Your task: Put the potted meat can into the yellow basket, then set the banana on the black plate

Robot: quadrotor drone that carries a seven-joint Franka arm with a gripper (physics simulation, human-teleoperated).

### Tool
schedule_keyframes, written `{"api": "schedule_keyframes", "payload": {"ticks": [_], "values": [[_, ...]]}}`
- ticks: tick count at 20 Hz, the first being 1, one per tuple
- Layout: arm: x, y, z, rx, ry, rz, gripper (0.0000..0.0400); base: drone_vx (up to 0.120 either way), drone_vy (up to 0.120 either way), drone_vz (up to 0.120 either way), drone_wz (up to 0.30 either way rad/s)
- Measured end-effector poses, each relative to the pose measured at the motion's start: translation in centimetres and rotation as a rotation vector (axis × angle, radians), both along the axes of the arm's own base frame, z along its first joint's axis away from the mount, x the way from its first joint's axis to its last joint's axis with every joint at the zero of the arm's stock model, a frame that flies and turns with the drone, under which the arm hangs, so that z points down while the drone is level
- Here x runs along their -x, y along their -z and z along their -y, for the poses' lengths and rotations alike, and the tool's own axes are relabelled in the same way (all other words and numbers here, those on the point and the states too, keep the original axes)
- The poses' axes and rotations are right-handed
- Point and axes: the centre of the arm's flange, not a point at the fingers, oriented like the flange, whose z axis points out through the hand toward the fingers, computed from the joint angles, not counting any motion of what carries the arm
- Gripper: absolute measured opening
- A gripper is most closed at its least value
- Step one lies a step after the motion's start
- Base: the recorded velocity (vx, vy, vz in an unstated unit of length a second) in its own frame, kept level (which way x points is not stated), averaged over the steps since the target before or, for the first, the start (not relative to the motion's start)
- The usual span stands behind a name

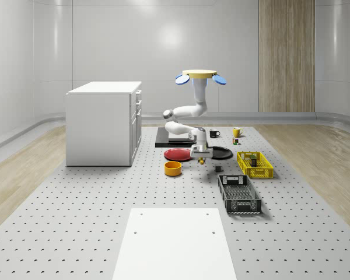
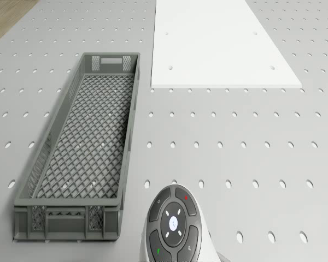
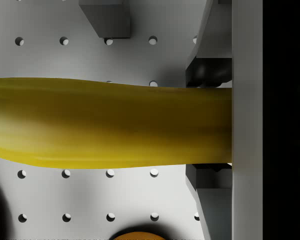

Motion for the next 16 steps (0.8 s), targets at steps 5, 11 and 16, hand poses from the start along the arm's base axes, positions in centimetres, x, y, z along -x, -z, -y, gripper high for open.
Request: {"api": "schedule_keyframes", "payload": {"ticks": [5,11,16], "values": [[0.00,0.13,0.01,0.000,-0.001,0.000,0.0197,-0.120,0.120,0.032,0.000],[0.00,0.18,0.01,0.000,-0.002,0.000,0.0197,-0.120,0.120,0.000,0.000],[0.00,0.19,0.01,0.000,-0.002,0.000,0.0197,-0.120,0.120,0.000,0.000]]}}
